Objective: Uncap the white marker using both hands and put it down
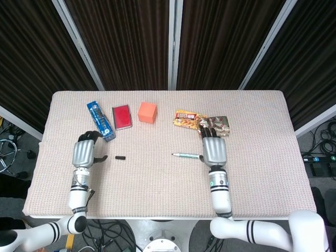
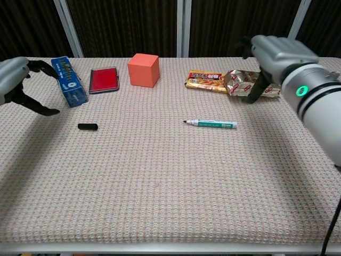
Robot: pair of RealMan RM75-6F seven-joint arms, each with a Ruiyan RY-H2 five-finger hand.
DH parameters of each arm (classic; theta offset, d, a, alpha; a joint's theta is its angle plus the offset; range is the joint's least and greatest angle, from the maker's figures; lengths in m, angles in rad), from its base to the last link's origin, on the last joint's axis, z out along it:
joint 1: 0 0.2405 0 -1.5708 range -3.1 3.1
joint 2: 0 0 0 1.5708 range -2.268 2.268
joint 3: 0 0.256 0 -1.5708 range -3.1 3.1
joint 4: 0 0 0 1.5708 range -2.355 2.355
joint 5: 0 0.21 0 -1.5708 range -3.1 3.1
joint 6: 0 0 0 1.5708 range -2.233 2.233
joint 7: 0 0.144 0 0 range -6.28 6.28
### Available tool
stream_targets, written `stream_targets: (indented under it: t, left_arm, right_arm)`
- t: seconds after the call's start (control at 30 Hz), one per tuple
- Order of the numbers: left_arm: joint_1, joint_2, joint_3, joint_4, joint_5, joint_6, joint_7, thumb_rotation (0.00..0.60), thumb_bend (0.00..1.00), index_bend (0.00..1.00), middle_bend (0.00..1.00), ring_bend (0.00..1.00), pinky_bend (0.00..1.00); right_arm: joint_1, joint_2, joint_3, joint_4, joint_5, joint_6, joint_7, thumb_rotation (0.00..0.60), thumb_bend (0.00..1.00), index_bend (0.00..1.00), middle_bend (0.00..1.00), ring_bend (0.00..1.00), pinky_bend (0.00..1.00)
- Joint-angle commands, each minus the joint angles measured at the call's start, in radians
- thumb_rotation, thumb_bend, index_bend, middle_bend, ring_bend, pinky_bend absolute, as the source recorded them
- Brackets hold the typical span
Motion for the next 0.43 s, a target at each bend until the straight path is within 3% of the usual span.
stream_targets:
  t: [0.03,0.13,0.3,0.43]
  left_arm:
    - [0.052,0.065,0.054,-0.042,0.077,0.073,0.046,0.600,0.05,0.25,0.17,0.09,0.13]
    - [0.094,0.099,0.087,-0.084,0.096,0.102,0.059,0.600,0.05,0.23,0.16,0.08,0.11]
    - [0.168,0.128,0.150,-0.131,0.140,0.161,0.058,0.600,0.05,0.22,0.15,0.08,0.11]
    - [0.223,0.142,0.174,-0.152,0.165,0.209,0.030,0.600,0.05,0.22,0.15,0.08,0.10]
  right_arm:
    - [-0.137,0.175,-0.086,-0.175,-0.146,0.115,0.112,0.600,0.00,0.07,0.10,0.03,0.32]
    - [-0.205,0.258,-0.147,-0.229,-0.195,0.140,0.159,0.600,0.00,0.01,0.02,0.00,0.11]
    - [-0.293,0.301,-0.225,-0.249,-0.234,0.161,0.234,0.600,0.01,0.00,0.00,0.00,0.01]
    - [-0.349,0.297,-0.258,-0.224,-0.258,0.178,0.282,0.600,0.01,0.00,0.00,0.00,0.00]
